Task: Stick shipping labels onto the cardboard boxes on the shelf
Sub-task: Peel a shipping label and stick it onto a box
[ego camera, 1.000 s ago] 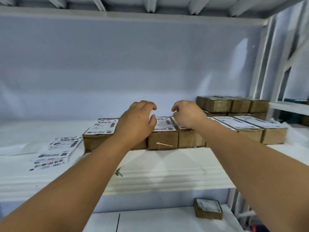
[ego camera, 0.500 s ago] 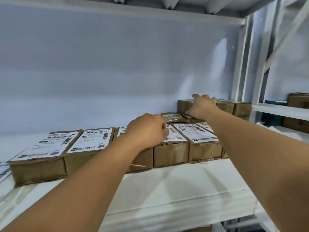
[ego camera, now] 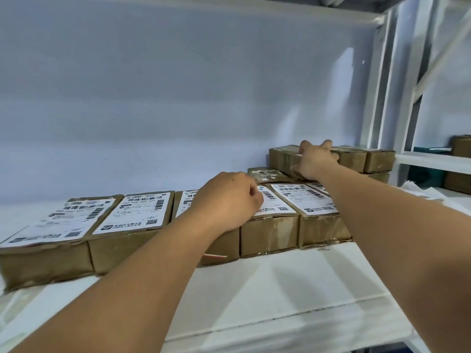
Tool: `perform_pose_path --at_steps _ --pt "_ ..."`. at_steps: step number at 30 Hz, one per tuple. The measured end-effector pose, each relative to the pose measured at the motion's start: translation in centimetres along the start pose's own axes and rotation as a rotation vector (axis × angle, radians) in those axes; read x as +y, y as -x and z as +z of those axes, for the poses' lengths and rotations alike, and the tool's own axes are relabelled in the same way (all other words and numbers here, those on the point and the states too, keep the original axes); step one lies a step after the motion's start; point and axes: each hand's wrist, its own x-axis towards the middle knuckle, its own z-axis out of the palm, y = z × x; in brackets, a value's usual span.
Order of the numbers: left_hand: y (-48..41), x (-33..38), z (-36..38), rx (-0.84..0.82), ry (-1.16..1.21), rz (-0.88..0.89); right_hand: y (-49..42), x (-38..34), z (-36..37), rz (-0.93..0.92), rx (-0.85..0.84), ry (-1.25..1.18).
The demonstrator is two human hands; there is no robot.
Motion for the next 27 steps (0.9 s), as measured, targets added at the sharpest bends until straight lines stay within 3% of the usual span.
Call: perform_pose_path --at_steps 8,13,19,24,27 --pt "0.5 0.2 -0.1 0.014 -0.008 0.001 0.4 0.2 -0.8 0.068 0.02 -0.236" --pt "0.8 0.3 0.0 0.058 -0.029 -0.03 4.3 -0.4 -3.5 -0.003 0.162 -0.41" --pt "2.3 1.9 -0.9 0.364 -0.294 -0.018 12.0 -1.7 -6.1 -0.167 0.152 -0.548" --pt "5.7 1.1 -4.0 0.49 -0.092 -0.122 17.4 -4.0 -7.5 -0.24 0.101 -0.587" --pt "8.6 -0.9 -5.7 0.472 -0.131 -0.157 19.7 -6.1 -8.4 -0.29 0.076 -0.61"
